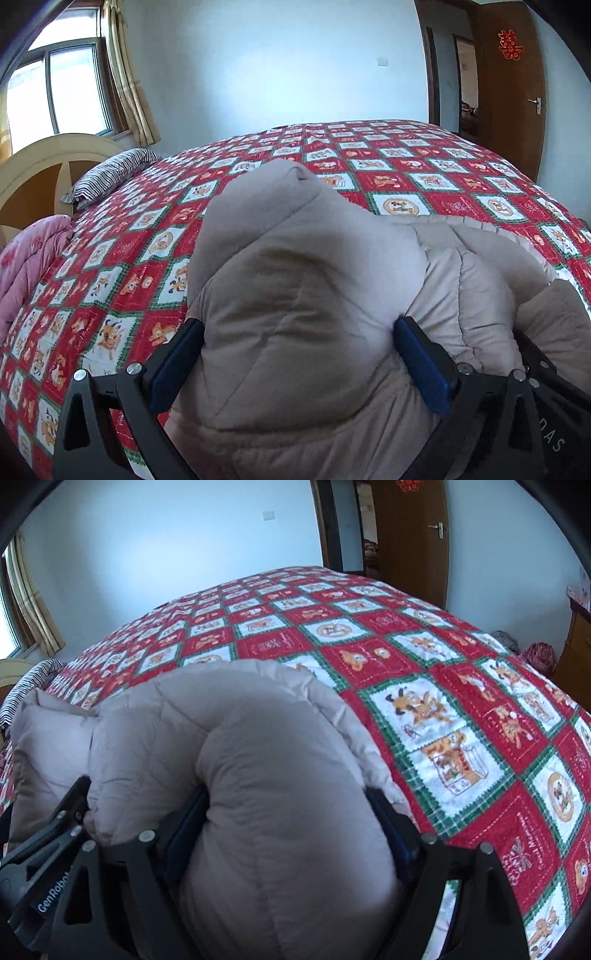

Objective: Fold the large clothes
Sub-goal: 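Grasp the folded pink-beige jacket bundle with both grippers side by side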

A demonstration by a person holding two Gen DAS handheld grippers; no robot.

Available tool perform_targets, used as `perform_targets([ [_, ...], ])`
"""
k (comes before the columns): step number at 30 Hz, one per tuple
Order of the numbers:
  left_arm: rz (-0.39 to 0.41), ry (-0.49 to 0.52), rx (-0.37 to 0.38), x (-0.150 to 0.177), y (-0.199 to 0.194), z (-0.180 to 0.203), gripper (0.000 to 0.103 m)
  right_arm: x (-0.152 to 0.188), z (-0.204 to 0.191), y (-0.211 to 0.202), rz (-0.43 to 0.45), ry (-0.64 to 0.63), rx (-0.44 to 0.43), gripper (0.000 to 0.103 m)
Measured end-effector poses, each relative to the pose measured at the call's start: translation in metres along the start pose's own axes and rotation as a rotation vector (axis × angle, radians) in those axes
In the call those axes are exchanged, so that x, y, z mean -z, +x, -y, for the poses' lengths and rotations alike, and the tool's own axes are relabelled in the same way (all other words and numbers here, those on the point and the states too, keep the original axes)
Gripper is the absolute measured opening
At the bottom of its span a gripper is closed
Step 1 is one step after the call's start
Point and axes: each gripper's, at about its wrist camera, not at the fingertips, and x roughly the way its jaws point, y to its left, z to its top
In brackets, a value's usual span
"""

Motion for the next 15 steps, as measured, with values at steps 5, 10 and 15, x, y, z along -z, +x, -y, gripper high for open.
perform_targets([
  [5,-0.017,-0.005,-0.001,0.001,0.006,0.001,0.103,0.001,0.002,0.007,-0.019,0.009,0.003,0.087],
  [10,-0.033,-0.010,0.000,0.001,0.011,0.001,0.103,0.002,0.003,0.011,-0.028,0.015,0.007,0.089],
  [15,-0.042,-0.013,0.000,0.001,0.013,0.000,0.102,0.001,0.002,0.014,-0.036,0.013,0.013,0.089],
])
